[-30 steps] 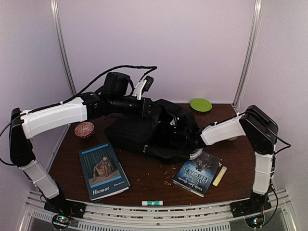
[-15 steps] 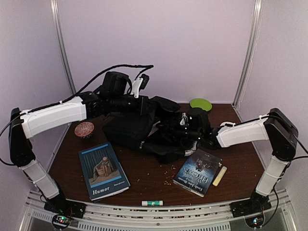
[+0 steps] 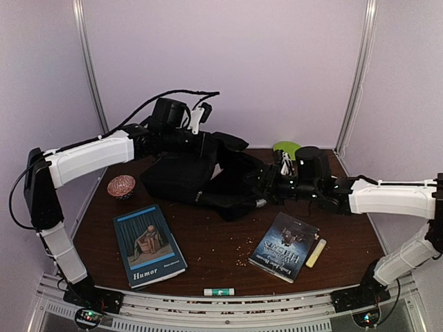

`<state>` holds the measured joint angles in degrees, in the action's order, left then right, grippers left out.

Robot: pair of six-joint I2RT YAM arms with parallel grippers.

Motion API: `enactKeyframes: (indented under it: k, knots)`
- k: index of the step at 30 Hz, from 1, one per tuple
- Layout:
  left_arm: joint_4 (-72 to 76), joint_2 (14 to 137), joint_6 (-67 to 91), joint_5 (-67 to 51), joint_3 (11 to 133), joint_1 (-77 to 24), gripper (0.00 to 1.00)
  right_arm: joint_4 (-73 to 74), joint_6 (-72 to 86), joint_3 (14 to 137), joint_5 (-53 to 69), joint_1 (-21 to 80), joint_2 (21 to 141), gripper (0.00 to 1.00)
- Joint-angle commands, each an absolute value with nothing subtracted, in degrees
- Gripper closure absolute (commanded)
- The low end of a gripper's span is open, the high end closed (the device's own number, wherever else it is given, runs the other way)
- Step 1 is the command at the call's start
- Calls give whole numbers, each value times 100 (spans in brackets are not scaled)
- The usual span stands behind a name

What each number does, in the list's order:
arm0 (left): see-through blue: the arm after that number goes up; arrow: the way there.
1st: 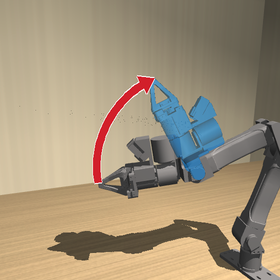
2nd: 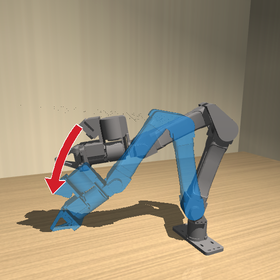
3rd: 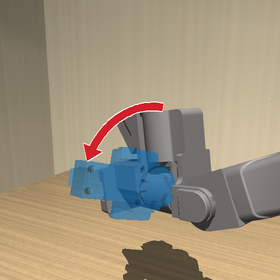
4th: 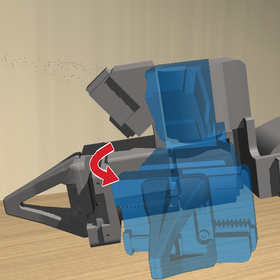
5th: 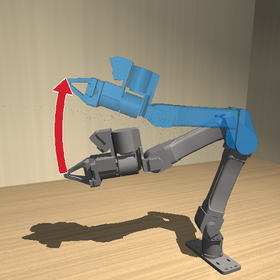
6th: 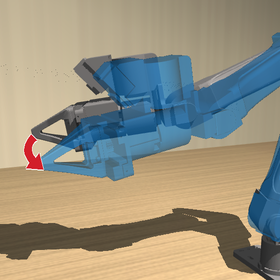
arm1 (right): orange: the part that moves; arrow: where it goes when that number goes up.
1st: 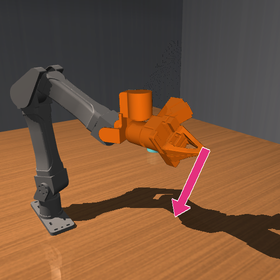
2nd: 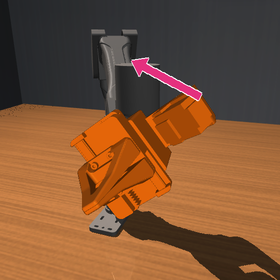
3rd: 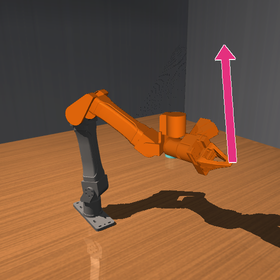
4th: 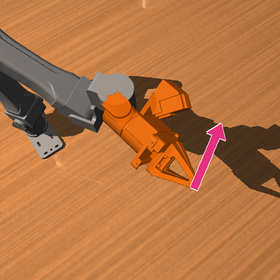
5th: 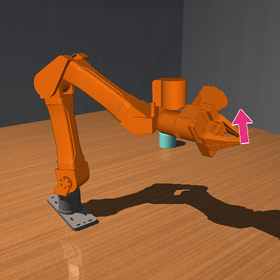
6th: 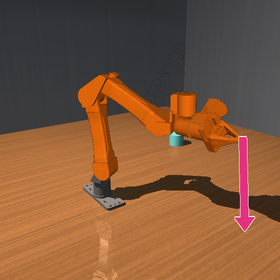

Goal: Pack the student bag
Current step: Pick up the book from the center of the board.

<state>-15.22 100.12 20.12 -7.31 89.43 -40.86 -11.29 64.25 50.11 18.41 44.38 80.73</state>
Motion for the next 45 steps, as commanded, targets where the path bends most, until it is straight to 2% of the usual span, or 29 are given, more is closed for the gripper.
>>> enactKeyframes:
  k: [1, 6, 8, 9, 10, 14, 22, 27, 32, 39, 45]
  knots:
    - [-1199, 10414, 1612, -1131, 9146, -4025, 100, 42, 5361, 4496, 874, 4435, 7167, 39]
    - [-1311, 10592, 1616, -1052, 8984, -4030, 100, 323, 4954, 3791, 359, 4430, 6231, 38]
    - [-1306, 10431, 1686, -945, 8801, -4034, 77, 397, 4846, 3581, 307, 4453, 5977, 38]
    - [-1289, 10299, 1744, -900, 8707, -4042, 60, 395, 4805, 3480, 293, 4475, 5872, 38]
    - [-1298, 10172, 1786, -828, 8596, -4049, 47, 392, 4763, 3384, 285, 4488, 5776, 38]
    - [-1435, 9451, 2034, -384, 8147, -4100, 4, 397, 4658, 3214, 251, 4575, 5583, 37]
    - [-2785, 7079, 3852, 1600, 6311, -4421, 2, 296, 4340, 3789, 32, 5497, 6212, 37]
    - [-3611, 5386, 5554, 2067, 4742, -4430, 2, -143, 4277, 4412, 217, 6145, 7346, 37]
    - [-4163, 4161, 6683, 2460, 3727, -4425, 2, -290, 4139, 5533, 545, 6736, 8889, 37]
    - [-4388, 3649, 6919, 2707, 3313, -4170, 2, -468, 4757, 7033, 1239, 6849, 10726, 38]
    - [-3910, 4153, 6419, 1632, 3118, -3260, 2, -467, 5172, 7685, 1471, 6848, 11616, 39]
